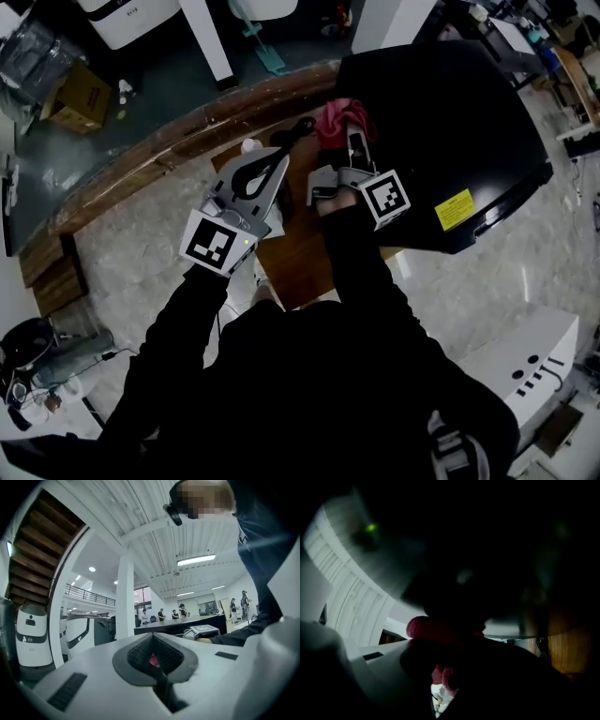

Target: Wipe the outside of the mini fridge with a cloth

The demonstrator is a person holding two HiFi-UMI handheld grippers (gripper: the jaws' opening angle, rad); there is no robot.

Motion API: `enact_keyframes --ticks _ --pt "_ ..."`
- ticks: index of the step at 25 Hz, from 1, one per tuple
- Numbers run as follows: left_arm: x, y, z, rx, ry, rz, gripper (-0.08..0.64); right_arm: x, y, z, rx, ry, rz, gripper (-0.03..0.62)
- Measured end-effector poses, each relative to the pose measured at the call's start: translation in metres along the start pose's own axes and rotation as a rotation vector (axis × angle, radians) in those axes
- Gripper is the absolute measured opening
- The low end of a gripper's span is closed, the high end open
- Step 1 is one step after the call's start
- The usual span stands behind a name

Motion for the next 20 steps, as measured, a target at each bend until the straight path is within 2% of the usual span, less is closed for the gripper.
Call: enact_keyframes --ticks 7,11,16,20 --pt "-0.048 0.030 -0.019 -0.002 0.149 -0.003 0.002 -0.003 0.001 0.023 -0.022 0.020 0.058 0.086" --pt "-0.076 0.065 -0.025 0.004 0.178 -0.075 0.002 -0.006 0.005 0.050 0.007 0.053 0.060 0.086" --pt "-0.107 0.110 -0.041 0.067 0.224 -0.109 0.002 -0.024 0.015 0.095 -0.034 0.106 0.039 0.086" --pt "-0.123 0.152 -0.052 0.094 0.232 -0.149 0.002 -0.029 0.027 0.137 -0.059 0.137 0.030 0.086"
Point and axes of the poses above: the fingertips, and each gripper's own axes: x backward along the fingers, z to its right, y out of its underside, the point moved 4 cm from there along x, backward along the fingers, and after that the axes turned 10 degrees about -z, right-handed, at the moved point
